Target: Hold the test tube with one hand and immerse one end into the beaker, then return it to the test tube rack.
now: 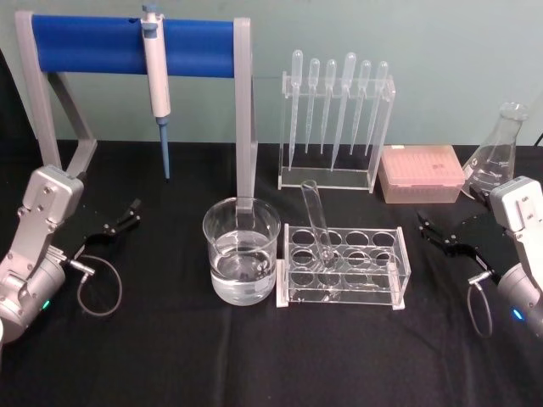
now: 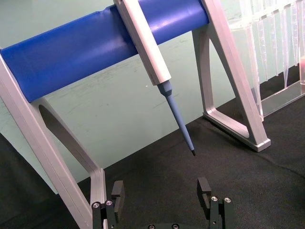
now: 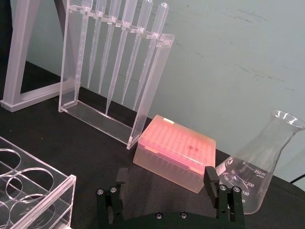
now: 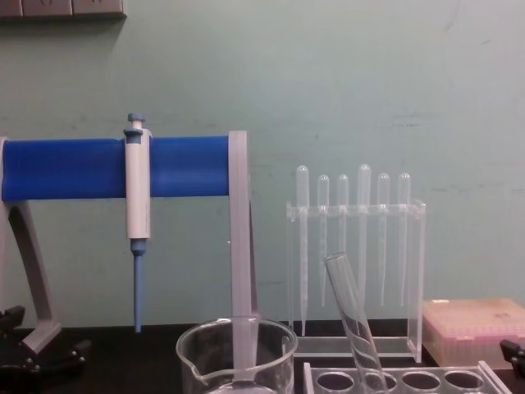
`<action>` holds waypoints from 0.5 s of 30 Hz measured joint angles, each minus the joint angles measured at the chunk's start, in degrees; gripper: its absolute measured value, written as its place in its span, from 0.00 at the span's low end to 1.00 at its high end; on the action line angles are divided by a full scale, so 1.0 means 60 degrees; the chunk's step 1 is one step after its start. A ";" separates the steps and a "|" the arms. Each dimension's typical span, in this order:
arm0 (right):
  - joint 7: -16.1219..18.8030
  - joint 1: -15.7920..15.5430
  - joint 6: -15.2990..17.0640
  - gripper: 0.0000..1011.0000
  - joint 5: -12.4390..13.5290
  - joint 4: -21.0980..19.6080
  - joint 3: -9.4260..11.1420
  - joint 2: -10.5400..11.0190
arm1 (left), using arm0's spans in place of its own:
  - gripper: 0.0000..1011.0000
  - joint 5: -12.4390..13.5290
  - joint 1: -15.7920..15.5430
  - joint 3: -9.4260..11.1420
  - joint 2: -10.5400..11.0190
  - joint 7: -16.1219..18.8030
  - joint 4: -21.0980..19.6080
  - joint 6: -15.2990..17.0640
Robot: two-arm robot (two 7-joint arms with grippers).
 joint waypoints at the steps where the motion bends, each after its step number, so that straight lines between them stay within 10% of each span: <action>1: 0.0000 0.0000 0.0000 0.99 0.0000 0.0000 0.0000 0.0000 | 0.99 0.0000 -0.0001 -0.0001 0.0000 0.0000 0.0000 0.0000; 15: 0.0001 0.0000 0.0000 0.99 0.0000 0.0000 0.0000 0.0000 | 0.99 0.0000 0.0000 0.0000 0.0000 0.0000 0.0000 0.0000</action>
